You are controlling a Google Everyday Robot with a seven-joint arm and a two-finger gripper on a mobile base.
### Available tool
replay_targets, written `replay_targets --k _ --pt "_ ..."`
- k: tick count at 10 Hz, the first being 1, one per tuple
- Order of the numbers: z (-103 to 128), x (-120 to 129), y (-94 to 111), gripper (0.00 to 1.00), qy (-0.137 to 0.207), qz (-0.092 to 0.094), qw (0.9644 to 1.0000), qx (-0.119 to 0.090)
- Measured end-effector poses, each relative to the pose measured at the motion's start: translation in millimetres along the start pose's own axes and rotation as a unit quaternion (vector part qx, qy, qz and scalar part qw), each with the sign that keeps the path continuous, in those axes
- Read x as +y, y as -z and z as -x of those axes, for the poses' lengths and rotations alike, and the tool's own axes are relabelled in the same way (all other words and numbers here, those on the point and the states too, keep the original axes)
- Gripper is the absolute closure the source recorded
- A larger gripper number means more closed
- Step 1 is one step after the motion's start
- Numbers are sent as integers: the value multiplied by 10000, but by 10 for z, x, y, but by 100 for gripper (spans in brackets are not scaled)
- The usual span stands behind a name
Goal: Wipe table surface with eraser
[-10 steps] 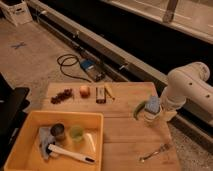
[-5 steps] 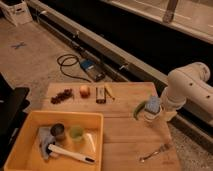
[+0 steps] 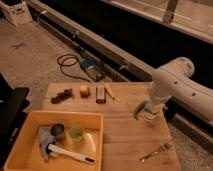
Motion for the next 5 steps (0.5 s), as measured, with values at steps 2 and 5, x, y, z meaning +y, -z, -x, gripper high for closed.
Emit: replay_targets --k 2,5 --pt "336 -233 11 35 382 -161 9990 -176" --pt "643 -405 -11 35 643 -182 9967 -454"
